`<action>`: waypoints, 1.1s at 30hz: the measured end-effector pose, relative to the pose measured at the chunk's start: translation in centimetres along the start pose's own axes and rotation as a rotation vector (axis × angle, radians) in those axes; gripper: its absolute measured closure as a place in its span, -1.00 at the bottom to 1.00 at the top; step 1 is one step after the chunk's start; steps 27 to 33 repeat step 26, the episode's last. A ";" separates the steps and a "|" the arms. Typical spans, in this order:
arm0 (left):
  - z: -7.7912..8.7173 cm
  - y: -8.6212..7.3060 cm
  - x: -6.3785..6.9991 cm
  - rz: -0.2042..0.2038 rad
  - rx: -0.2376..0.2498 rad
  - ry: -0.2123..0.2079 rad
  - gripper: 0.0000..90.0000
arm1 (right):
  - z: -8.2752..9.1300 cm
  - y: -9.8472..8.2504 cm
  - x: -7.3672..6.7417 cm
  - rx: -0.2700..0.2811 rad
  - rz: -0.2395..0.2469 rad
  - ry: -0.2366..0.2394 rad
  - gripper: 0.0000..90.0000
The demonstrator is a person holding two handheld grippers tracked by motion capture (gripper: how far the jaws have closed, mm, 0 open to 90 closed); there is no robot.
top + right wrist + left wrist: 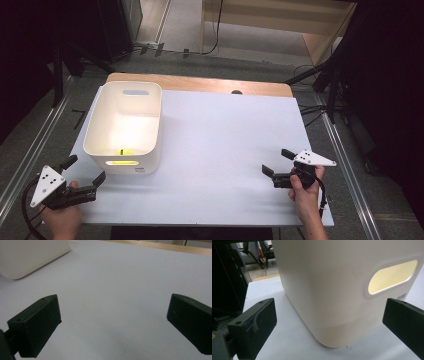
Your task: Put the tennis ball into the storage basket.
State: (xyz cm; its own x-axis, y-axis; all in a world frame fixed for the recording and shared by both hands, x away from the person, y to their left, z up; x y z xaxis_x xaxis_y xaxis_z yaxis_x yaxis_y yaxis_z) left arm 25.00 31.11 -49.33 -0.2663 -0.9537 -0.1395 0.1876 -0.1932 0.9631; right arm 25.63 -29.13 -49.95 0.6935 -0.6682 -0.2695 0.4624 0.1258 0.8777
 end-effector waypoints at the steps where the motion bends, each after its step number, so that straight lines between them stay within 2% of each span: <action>1: 0.0 0.0 0.0 -0.001 -0.001 0.000 -1.00 | 0.1 -0.2 0.1 -0.001 -0.001 -0.005 -1.00; 19: 0.0 0.0 0.0 0.001 0.004 -0.001 -1.00 | 2.7 -2.9 1.2 0.022 -0.032 -0.069 -1.00; 25: 0.0 0.0 -0.1 0.003 0.003 -0.003 -1.00 | 2.9 -3.2 1.0 0.012 -0.025 -0.089 -1.00; 33: 0.0 0.0 -0.1 0.004 0.003 -0.002 -1.00 | 2.9 -3.3 1.0 0.015 -0.029 -0.083 -1.00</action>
Point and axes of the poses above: each handheld gripper's, and its own axes: z roughly backward along the jaws, y roughly out of its top, x roughly to its right, the point moved 3 cm from there along -z, roughly forward along the jaws, and after that the axes turned 15 degrees about y, right-handed, at the moved point
